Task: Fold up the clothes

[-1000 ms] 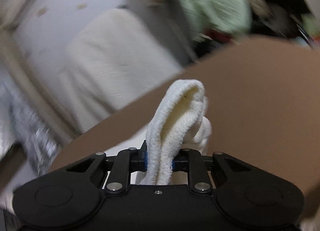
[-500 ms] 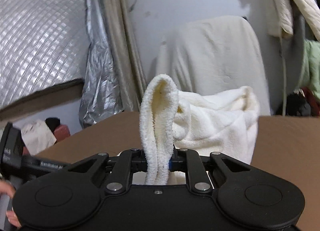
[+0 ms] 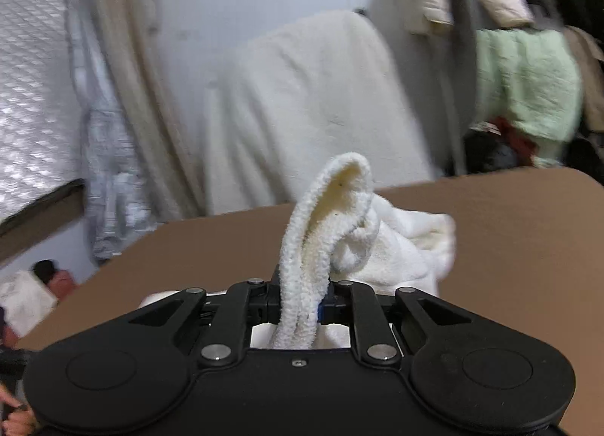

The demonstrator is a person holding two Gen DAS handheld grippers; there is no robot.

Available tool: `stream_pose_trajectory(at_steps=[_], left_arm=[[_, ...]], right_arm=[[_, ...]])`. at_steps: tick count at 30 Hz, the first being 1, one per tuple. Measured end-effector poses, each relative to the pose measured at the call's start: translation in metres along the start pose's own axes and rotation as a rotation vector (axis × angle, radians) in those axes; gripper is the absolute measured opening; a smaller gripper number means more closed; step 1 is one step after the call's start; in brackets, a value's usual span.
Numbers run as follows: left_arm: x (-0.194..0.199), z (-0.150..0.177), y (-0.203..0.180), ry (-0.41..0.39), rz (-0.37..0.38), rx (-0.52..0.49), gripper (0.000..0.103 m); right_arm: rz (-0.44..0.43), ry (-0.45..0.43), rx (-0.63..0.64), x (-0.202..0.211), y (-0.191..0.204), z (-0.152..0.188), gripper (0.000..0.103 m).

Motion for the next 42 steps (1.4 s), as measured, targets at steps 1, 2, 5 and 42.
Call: stream_pose_trajectory(at_steps=[1,2,5,42], left_arm=[[0.004,-0.001,0.001,-0.015,0.041,0.018,0.078],[0.009,-0.003,0.002,-0.033,0.082,0.034,0.078],[0.023,-0.011,0.009,-0.106,0.214,0.106,0.078],[0.042,-0.016,-0.007,-0.239,0.186,0.052,0.077]], right_arm=[[-0.040,0.004,0.049,-0.005,0.017,-0.001,0.017],[-0.085,0.010,0.102,-0.011,0.036,0.000,0.017],[-0.263,0.054,0.290,-0.031,0.107,0.012,0.017],[-0.413,0.439,0.088,0.012,0.074,0.078,0.036]])
Point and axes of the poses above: each gripper's, at about its wrist camera, not at the fingertips, and x roughly against the way its jaws point, y to its left, z to its underside, the point moved 6 cm from there along -x, roughly the way its jaws point, and after that the axes turned 8 degrees about -z, right-handed, at the moved point
